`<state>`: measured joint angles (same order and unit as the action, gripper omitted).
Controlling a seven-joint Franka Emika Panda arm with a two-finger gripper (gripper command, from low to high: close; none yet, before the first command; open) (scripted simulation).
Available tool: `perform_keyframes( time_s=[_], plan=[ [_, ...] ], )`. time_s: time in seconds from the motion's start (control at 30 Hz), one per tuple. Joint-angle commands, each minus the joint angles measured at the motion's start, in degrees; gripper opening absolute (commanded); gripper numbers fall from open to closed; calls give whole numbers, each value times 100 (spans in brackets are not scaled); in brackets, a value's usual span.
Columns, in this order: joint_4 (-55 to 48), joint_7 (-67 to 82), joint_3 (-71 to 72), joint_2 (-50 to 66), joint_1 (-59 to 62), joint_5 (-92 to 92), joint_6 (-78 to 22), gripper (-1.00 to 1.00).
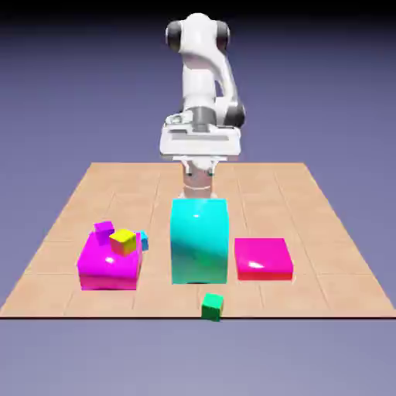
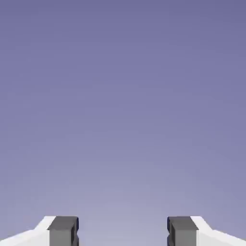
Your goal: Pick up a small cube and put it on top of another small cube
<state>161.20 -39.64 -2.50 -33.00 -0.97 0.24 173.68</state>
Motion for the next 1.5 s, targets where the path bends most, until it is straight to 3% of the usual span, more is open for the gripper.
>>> perform_keyframes(
  time_s=[0.0, 1.47],
  plan=[
    [17, 234, -208, -29, -24, 20, -28, 0],
    [750, 10498, -9344, -1281, -1055, 882, -1236, 0]
  ],
)
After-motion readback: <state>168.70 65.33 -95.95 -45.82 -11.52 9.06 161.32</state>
